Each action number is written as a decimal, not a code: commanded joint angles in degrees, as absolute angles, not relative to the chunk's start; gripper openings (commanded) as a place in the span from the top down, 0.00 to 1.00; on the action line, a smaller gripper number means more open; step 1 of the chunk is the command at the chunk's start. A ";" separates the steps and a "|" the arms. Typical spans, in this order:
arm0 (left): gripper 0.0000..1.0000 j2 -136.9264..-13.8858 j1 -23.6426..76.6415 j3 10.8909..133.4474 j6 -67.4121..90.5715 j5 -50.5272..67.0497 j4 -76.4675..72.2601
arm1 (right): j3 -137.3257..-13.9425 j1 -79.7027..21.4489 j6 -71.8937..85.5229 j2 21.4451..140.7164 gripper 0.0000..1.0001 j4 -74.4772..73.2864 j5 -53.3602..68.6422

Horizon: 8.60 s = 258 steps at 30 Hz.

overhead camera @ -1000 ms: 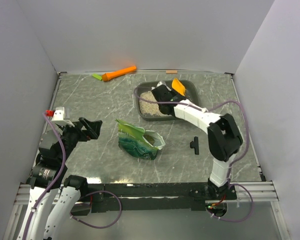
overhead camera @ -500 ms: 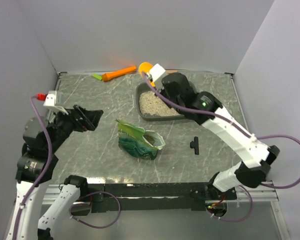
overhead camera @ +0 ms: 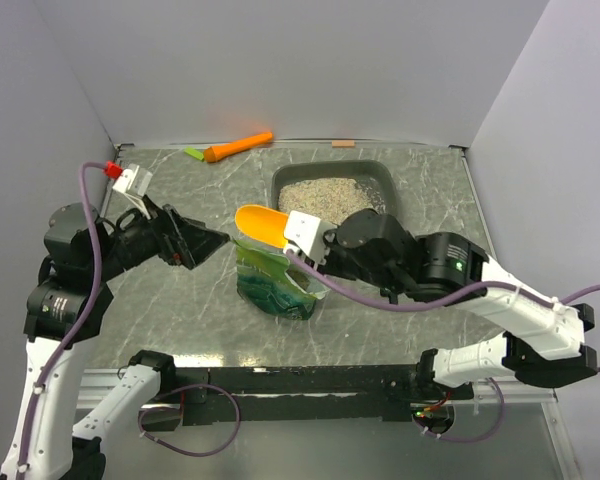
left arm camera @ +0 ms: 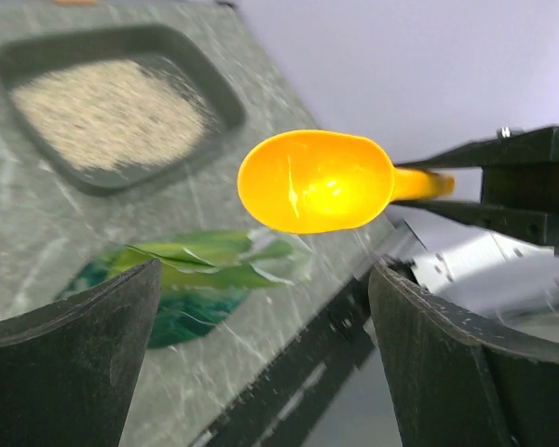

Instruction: Fill the litter box with clean litter

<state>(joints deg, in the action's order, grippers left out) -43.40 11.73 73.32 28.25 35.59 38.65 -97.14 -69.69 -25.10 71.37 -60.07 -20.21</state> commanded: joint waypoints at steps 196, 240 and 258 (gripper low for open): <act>0.07 -55.10 38.93 65.12 -28.65 17.67 32.42 | -62.67 -26.02 14.24 32.52 1.00 -47.81 20.92; 0.99 -49.66 45.26 67.59 -5.01 -13.10 48.43 | -80.33 -36.19 11.60 48.86 1.00 -52.48 28.15; 0.99 -43.24 45.53 54.94 -5.45 -4.31 35.16 | -86.83 -40.69 7.12 59.68 1.00 -52.21 17.74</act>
<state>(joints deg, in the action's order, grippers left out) -43.94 45.30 56.21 -7.25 -7.05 40.62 -83.42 -40.36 8.82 59.29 -53.63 17.17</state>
